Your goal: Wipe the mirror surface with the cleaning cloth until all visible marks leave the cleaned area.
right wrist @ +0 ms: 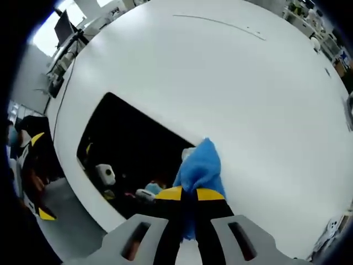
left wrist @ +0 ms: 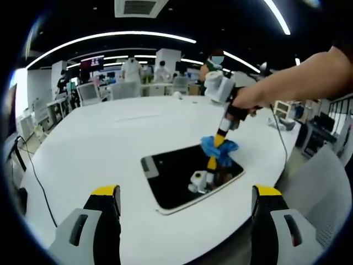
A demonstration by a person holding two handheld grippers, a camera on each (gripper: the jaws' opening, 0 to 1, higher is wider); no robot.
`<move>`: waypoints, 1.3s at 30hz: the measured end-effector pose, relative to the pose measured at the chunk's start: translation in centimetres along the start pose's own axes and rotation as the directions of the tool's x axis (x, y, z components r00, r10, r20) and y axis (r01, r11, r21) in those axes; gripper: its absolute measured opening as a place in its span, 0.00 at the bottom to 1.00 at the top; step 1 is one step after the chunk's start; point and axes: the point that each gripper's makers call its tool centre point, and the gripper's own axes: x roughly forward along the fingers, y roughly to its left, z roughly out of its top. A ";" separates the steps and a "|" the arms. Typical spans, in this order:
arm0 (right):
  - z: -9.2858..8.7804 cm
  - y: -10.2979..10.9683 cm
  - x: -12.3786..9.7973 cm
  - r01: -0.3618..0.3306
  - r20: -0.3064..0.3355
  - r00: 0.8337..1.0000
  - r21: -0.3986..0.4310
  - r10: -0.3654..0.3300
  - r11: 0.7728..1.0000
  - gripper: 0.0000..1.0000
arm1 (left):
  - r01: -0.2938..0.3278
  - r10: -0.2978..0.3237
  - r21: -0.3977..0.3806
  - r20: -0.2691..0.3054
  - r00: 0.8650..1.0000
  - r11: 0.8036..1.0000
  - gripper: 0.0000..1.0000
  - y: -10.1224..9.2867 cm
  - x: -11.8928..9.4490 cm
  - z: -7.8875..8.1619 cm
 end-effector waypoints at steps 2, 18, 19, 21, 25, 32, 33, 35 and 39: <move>0.2 0.1 0.1 -0.003 0.000 1.000 0.002 0.003 1.000 0.02 | -0.005 0.005 -0.008 0.002 1.000 1.000 0.99 0.1 0.0 0.0; 2.6 3.1 0.8 -0.054 0.029 0.998 -0.003 0.054 0.999 0.02 | -0.005 0.005 -0.002 -0.010 1.000 1.000 0.99 0.2 0.1 -0.3; 2.7 3.3 0.8 -0.057 0.030 0.998 -0.003 0.057 0.998 0.02 | -0.003 0.003 -0.003 -0.010 1.000 1.000 0.99 0.2 0.1 -0.3; 3.1 4.0 0.9 -0.055 0.032 0.998 -0.014 0.056 0.998 0.02 | -0.002 0.002 -0.004 -0.005 1.000 1.000 0.99 0.2 0.1 -0.2; 3.7 5.0 1.0 -0.054 0.033 0.998 -0.035 0.055 0.998 0.02 | -0.004 0.004 -0.014 -0.002 1.000 1.000 0.99 0.2 0.0 -0.2; 4.9 6.2 1.4 -0.062 0.031 0.997 -0.059 0.064 0.996 0.02 | -0.007 0.007 -0.018 -0.003 1.000 1.000 0.99 0.3 0.0 -0.3; 5.2 6.4 1.6 -0.062 0.030 0.998 -0.065 0.064 0.996 0.02 | -0.009 0.008 -0.019 -0.003 1.000 1.000 0.99 0.3 0.0 -0.3; 5.7 6.8 1.8 -0.065 0.030 0.997 -0.074 0.067 0.995 0.02 | -0.008 0.008 -0.020 -0.003 1.000 1.000 0.99 0.3 0.0 -0.4; 6.5 7.6 2.2 -0.068 0.028 0.997 -0.091 0.071 0.994 0.02 | -0.007 0.007 -0.020 -0.004 1.000 1.000 0.99 0.3 0.0 -0.4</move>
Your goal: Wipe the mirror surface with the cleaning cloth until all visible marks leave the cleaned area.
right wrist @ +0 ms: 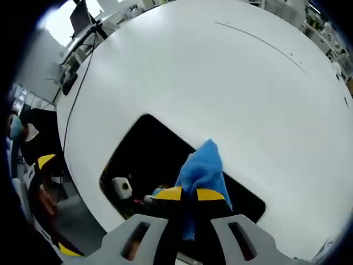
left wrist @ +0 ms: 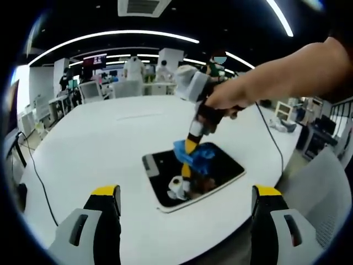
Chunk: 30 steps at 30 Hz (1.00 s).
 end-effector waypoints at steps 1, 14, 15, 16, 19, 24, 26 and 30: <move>0.2 0.3 0.1 -0.001 0.000 1.000 -0.005 0.001 1.000 0.02 | 0.000 0.000 -0.001 -0.001 1.000 1.000 0.99 0.0 0.0 0.0; 2.2 2.8 0.4 -0.006 -0.009 1.000 -0.024 0.006 1.000 0.02 | 0.001 -0.001 -0.002 0.001 1.000 1.000 0.99 0.0 0.0 0.0; 2.5 3.0 0.6 -0.007 -0.008 1.000 -0.029 0.007 1.000 0.02 | 0.000 0.000 -0.003 0.002 1.000 1.000 0.99 0.0 0.0 0.1; 2.7 3.1 0.7 -0.007 -0.008 1.000 -0.033 0.007 0.999 0.02 | 0.000 0.000 -0.003 0.003 1.000 1.000 0.99 0.0 0.0 0.1; 3.5 3.9 1.0 -0.014 -0.009 1.000 -0.046 0.013 0.999 0.02 | -0.002 0.002 -0.003 0.002 1.000 1.000 0.99 0.0 0.0 0.1; 4.5 5.7 1.2 -0.043 -0.010 0.999 -0.021 0.043 0.999 0.02 | -0.005 0.005 -0.005 0.003 1.000 1.000 0.99 0.2 0.0 0.1; 4.9 6.0 1.4 -0.030 -0.018 0.999 -0.035 0.029 0.999 0.02 | -0.004 0.004 -0.004 0.001 1.000 1.000 0.99 0.1 0.0 0.1; 5.6 6.6 1.6 -0.034 -0.018 0.999 -0.040 0.034 0.999 0.02 | -0.005 0.005 -0.008 0.002 1.000 1.000 0.99 0.2 -0.1 0.1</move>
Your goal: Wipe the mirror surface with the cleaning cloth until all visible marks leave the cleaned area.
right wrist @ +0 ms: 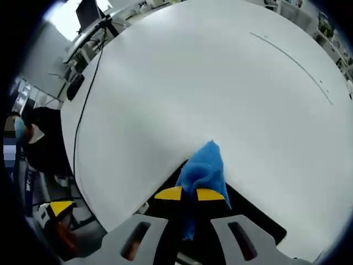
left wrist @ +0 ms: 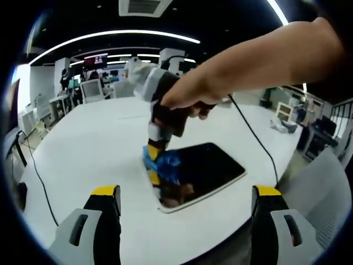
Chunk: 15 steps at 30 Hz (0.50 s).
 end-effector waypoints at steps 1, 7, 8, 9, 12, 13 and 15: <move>0.2 0.0 0.2 0.001 -0.001 1.000 0.000 -0.001 1.000 0.02 | -0.001 0.001 -0.001 0.000 1.000 1.000 0.99 0.0 0.0 0.0; 0.1 0.0 0.3 0.046 -0.031 0.998 -0.101 -0.049 0.994 0.02 | -0.004 0.005 -0.005 0.001 1.000 1.000 0.99 0.2 0.1 0.0; 0.1 0.0 0.3 0.057 -0.035 0.997 -0.127 -0.062 0.990 0.02 | -0.004 0.004 -0.004 0.001 1.000 1.000 0.99 0.2 0.1 0.0; 0.1 -0.1 0.3 0.070 -0.039 0.996 -0.158 -0.077 0.985 0.02 | -0.004 0.004 -0.003 0.001 1.000 1.000 0.97 0.2 0.1 0.0; 0.4 -0.2 0.5 0.122 -0.051 0.989 -0.256 -0.139 0.959 0.02 | -0.004 0.004 -0.004 -0.007 1.000 1.000 0.97 0.2 0.2 -0.2; 0.3 -0.2 0.4 0.125 -0.052 0.988 -0.265 -0.144 0.956 0.02 | -0.007 0.007 -0.005 -0.004 1.000 1.000 0.98 0.2 0.2 -0.1; 0.2 0.1 0.4 0.129 -0.058 0.987 -0.264 -0.149 0.956 0.02 | -0.006 0.006 -0.012 -0.002 1.000 1.000 0.99 0.2 0.2 0.0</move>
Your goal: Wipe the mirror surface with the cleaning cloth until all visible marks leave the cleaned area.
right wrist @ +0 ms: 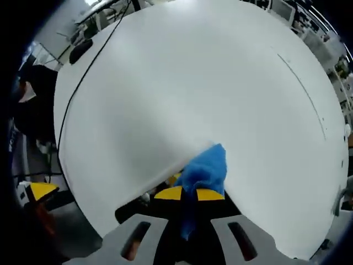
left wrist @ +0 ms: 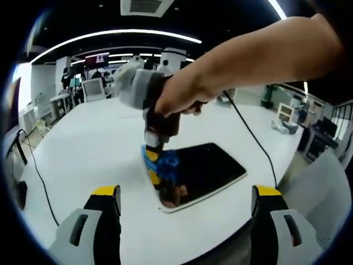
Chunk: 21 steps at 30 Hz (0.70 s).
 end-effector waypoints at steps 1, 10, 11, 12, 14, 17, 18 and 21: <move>0.1 0.0 0.0 0.000 -0.003 1.000 -0.002 0.000 1.000 0.02 | 0.000 0.000 -0.002 -0.002 1.000 1.000 0.99 0.0 0.0 0.0; -0.3 -0.3 0.1 -0.039 0.010 0.999 0.041 0.038 0.998 0.01 | -0.006 0.006 -0.004 0.000 1.000 1.000 0.99 0.2 0.1 0.1; -0.3 -0.2 0.0 -0.035 0.012 0.999 0.033 0.034 0.999 0.01 | -0.007 0.007 -0.005 0.003 1.000 1.000 0.99 0.2 0.0 0.1; -0.1 -0.3 0.2 -0.033 0.012 0.999 0.027 0.033 0.999 0.01 | -0.007 0.007 -0.006 0.004 1.000 1.000 0.99 0.2 0.0 0.1; 0.0 -0.4 0.3 -0.032 0.015 0.999 0.022 0.032 0.999 0.01 | -0.008 0.008 -0.006 0.002 1.000 1.000 0.99 0.2 0.0 0.1; 0.0 -0.4 0.3 -0.042 0.021 0.999 0.033 0.042 0.999 0.01 | -0.006 0.006 0.000 -0.003 1.000 1.000 0.99 0.2 0.0 0.0; -0.2 -0.4 0.2 -0.045 0.025 0.999 0.037 0.044 0.998 0.01 | -0.006 0.006 0.000 -0.003 1.000 1.000 0.99 0.2 0.0 0.0; -0.2 -0.2 0.2 -0.044 0.037 0.998 0.041 0.043 0.998 0.01 | -0.008 0.008 -0.001 -0.006 1.000 1.000 0.99 0.2 -0.1 0.0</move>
